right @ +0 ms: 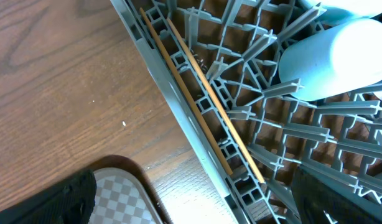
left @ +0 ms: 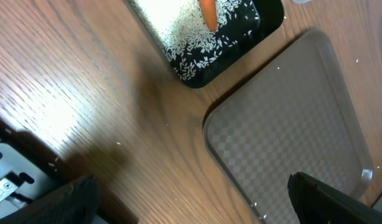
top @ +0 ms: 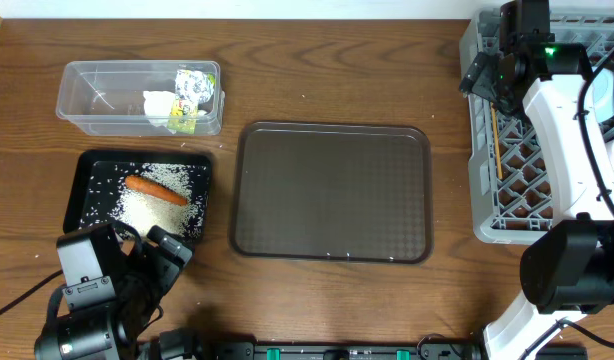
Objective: Sort waste into correct bins and load items into the dishwasher rack
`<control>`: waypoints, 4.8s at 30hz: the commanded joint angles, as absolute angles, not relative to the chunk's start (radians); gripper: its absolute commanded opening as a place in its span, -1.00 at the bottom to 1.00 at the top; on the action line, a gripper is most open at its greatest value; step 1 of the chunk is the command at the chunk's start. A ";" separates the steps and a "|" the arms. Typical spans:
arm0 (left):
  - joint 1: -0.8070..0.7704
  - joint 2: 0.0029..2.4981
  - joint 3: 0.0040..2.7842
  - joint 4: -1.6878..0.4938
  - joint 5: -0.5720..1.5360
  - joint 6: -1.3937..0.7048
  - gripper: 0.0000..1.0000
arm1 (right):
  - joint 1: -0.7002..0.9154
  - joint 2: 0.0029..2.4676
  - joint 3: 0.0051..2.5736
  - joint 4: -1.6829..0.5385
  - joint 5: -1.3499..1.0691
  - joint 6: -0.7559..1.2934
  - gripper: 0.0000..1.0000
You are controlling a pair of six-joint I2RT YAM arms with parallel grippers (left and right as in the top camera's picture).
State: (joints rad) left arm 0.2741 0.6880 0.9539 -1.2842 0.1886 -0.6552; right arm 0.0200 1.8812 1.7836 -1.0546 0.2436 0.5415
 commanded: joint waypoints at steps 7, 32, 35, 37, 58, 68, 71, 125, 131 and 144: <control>0.179 0.686 0.933 -1.291 0.176 -0.568 1.00 | 0.014 1.887 1.784 -1.055 0.254 0.556 0.99; -0.113 0.153 0.041 0.072 0.171 -0.148 1.00 | 0.014 1.887 1.784 -1.055 0.254 0.556 0.98; -0.112 0.104 0.004 0.109 0.162 -0.122 1.00 | 0.014 1.887 1.784 -1.055 0.254 0.556 0.99; -0.110 0.081 0.004 0.118 0.139 -0.117 1.00 | 0.014 1.887 1.784 -1.055 0.254 0.556 0.98; -0.085 0.005 0.004 -0.064 0.093 -0.112 1.00 | 0.014 1.887 1.784 -1.055 0.254 0.556 0.99; -0.085 0.005 0.004 -0.064 0.093 -0.112 1.00 | 0.014 1.887 1.784 -1.055 0.254 0.556 0.99; -0.085 0.005 0.004 -0.064 0.093 -0.112 1.00 | 0.014 1.887 1.784 -1.055 0.254 0.556 0.99; -0.085 0.005 0.004 -0.064 0.093 -0.112 1.00 | 0.014 1.131 1.113 -0.617 0.159 0.407 0.98; -0.085 0.005 0.004 -0.064 0.093 -0.112 1.00 | 0.014 0.895 0.755 -0.300 0.122 0.407 0.99; -0.085 0.005 0.004 -0.064 0.093 -0.112 1.00 | 0.014 0.449 0.183 0.170 0.126 0.406 0.99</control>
State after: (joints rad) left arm -0.0914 0.0113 0.0196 -0.0277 0.0788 -0.1261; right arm 0.0200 0.5034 0.2478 0.1364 0.1268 0.4156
